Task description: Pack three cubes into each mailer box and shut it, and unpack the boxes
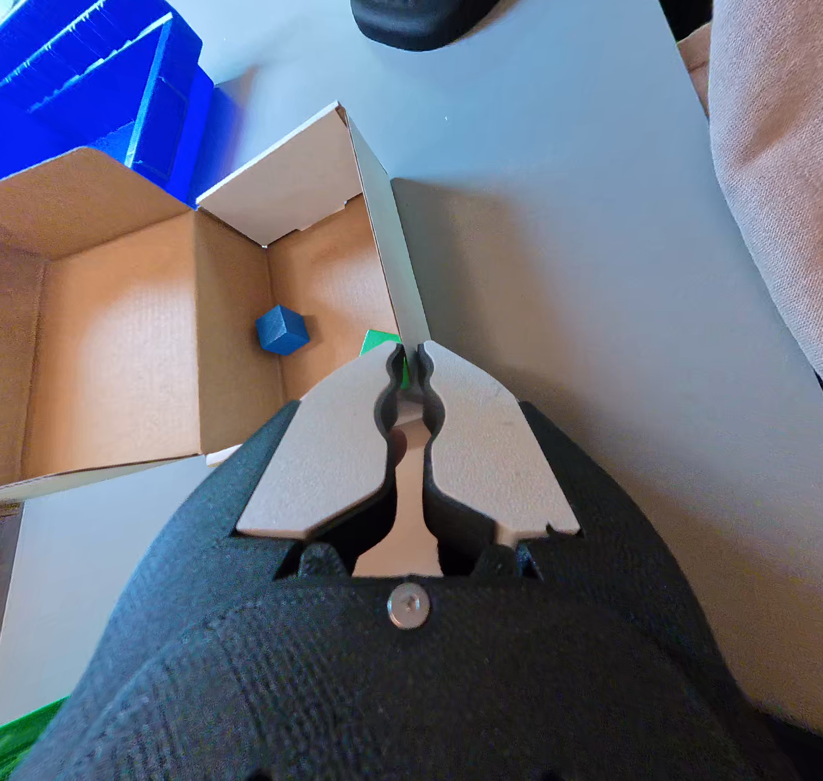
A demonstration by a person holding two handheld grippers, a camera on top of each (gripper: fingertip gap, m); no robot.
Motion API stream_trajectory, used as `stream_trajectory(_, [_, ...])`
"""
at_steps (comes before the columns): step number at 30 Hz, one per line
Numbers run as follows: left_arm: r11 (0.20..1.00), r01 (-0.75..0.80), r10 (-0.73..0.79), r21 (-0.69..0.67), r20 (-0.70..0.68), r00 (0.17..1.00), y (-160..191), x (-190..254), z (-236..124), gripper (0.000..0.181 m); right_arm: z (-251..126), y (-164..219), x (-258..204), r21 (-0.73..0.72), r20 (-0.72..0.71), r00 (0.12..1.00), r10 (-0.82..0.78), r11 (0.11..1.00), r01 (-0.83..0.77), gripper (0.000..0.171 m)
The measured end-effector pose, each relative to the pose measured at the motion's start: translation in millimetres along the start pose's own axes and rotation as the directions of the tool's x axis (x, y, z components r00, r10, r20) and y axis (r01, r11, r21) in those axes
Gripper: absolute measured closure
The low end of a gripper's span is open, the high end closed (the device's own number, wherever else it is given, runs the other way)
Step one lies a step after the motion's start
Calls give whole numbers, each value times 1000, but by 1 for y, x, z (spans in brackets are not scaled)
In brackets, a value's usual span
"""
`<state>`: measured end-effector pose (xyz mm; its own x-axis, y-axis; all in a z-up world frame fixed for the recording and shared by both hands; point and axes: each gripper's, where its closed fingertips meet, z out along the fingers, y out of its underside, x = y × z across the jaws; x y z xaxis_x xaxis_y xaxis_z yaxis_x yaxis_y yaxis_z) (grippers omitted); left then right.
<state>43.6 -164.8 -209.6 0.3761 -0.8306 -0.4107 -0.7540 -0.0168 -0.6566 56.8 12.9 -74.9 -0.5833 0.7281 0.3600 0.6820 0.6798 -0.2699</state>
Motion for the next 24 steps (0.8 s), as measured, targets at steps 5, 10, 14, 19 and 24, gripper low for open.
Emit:
stream_trajectory(5, [1000,-6,6,20,1,1000,0,0,-1,176,-1,119,61,-174,-110,952,285,938,-301,123])
stream_trajectory(10, [999,3,-4,50,11,1000,-1,0,0,176,77,172,72,-258,-54,903,426,867,-425,124])
stream_trajectory(14, [997,36,-36,71,-8,999,-2,0,0,176,127,176,84,-289,-8,876,482,838,-463,123])
stream_trajectory(19, [996,36,-36,79,-7,999,-2,0,0,177,154,176,90,-334,23,859,511,814,-475,123])
stream_trajectory(24, [997,26,-26,69,4,1000,-2,0,1,176,134,158,100,-228,-56,866,497,838,-495,116])
